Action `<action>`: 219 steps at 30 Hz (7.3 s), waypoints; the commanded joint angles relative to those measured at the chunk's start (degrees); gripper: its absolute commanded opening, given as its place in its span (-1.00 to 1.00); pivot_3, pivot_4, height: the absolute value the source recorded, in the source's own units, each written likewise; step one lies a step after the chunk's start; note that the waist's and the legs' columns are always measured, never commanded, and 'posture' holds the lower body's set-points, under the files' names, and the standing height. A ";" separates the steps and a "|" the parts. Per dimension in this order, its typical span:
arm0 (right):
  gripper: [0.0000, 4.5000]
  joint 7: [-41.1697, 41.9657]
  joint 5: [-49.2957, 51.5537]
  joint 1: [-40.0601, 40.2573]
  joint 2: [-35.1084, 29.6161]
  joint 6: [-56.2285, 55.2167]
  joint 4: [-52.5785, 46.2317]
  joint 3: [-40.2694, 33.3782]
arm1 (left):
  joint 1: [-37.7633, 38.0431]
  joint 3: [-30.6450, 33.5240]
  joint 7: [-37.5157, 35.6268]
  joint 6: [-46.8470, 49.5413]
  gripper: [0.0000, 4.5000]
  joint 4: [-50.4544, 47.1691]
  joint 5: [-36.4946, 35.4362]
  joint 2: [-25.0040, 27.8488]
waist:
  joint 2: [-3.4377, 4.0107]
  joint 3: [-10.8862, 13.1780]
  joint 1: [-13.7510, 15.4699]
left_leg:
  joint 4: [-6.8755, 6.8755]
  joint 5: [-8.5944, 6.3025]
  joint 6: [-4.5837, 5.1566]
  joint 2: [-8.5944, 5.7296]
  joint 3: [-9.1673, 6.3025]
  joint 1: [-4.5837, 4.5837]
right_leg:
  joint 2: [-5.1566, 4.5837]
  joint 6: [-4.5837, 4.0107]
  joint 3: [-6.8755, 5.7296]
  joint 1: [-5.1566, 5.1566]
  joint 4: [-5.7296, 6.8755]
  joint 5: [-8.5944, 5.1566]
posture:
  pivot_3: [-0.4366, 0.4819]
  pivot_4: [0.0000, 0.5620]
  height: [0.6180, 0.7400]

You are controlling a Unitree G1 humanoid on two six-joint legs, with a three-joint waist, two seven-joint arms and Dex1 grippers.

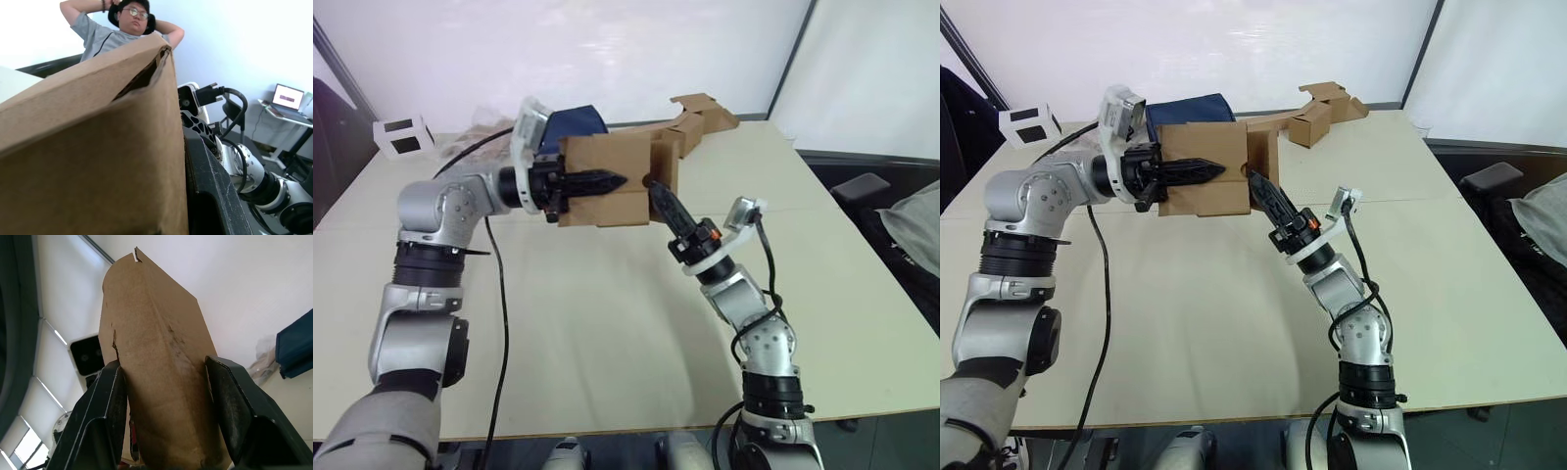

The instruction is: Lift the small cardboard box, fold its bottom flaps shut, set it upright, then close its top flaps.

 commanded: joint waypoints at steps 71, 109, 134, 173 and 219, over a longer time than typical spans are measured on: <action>0.11 2.63 6.25 -1.51 -0.28 -0.09 0.22 -1.98 | -0.80 3.20 -0.98 2.01 -1.00 -0.91 -1.64 1.11 | 0.01 0.01 -0.03 | -0.02 0.03 -0.06 0.00 0.00 -0.01 | 0.00 -0.02 0.00 -0.04 0.03 -0.01 | -0.05 -0.47 1.00; 0.11 0.57 7.14 -2.11 1.62 -1.48 0.80 -2.30 | -0.48 3.34 -0.96 2.81 -1.00 -2.12 -2.30 0.73 | 0.01 0.01 -0.02 | -0.02 0.01 -0.02 0.00 0.00 0.00 | 0.00 -0.02 0.01 -0.04 0.03 -0.01 | -0.05 -0.47 1.00; -0.43 -0.71 3.42 -2.52 3.27 -2.85 0.79 -0.62 | -0.11 3.37 -0.39 2.89 -1.00 -2.64 -2.77 0.49 | 0.01 0.01 -0.02 | -0.02 0.01 -0.01 0.00 0.00 -0.01 | 0.00 -0.02 0.00 -0.04 0.03 -0.01 | -0.05 -0.47 1.00; -0.43 -6.17 1.04 -4.21 10.25 -7.96 -0.63 3.62 | -2.92 5.82 4.73 -4.92 -1.00 4.11 -0.94 -4.81 | 0.01 0.01 -0.01 | -0.02 0.03 -0.05 0.00 -0.01 -0.01 | 0.00 -0.02 0.00 -0.05 0.03 -0.01 | -0.05 -0.47 1.00; -0.98 -1.21 -3.27 0.23 -3.29 -0.09 -5.61 7.83 | 1.38 1.20 0.00 -0.86 -1.00 -2.23 1.02 -2.57 | 0.01 0.01 0.06 | -0.03 0.01 -0.01 0.00 -0.01 -0.01 | 0.02 -0.02 0.00 -0.05 0.02 -0.01 | -0.05 -0.47 1.00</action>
